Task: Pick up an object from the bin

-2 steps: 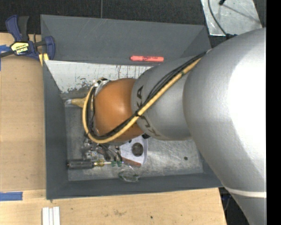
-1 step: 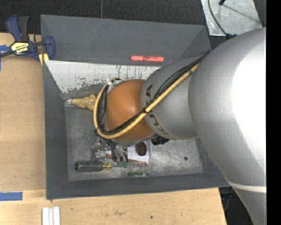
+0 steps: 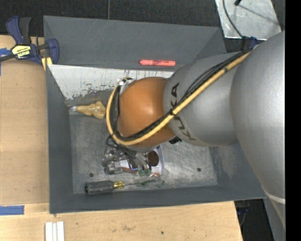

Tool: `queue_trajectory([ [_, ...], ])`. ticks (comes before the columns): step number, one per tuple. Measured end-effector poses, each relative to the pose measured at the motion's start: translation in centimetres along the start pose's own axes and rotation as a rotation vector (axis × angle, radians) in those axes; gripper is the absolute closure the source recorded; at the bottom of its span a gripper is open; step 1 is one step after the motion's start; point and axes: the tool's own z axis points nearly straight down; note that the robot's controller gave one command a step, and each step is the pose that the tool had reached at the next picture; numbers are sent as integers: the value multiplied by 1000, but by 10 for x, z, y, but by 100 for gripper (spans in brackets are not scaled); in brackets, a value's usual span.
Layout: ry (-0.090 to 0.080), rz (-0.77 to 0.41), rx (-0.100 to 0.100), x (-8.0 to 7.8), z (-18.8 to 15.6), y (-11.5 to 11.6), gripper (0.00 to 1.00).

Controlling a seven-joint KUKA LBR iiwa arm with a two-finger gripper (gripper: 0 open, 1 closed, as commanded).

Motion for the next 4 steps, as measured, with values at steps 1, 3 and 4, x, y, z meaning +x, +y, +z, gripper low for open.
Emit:
queue_trajectory([
  [1, -9, 71, -3, -3, -41, 19, 100],
  [3, -8, 132, -3, -40, -32, 17, 0],
  [4, -8, 132, -3, -31, -29, 22, 0],
])
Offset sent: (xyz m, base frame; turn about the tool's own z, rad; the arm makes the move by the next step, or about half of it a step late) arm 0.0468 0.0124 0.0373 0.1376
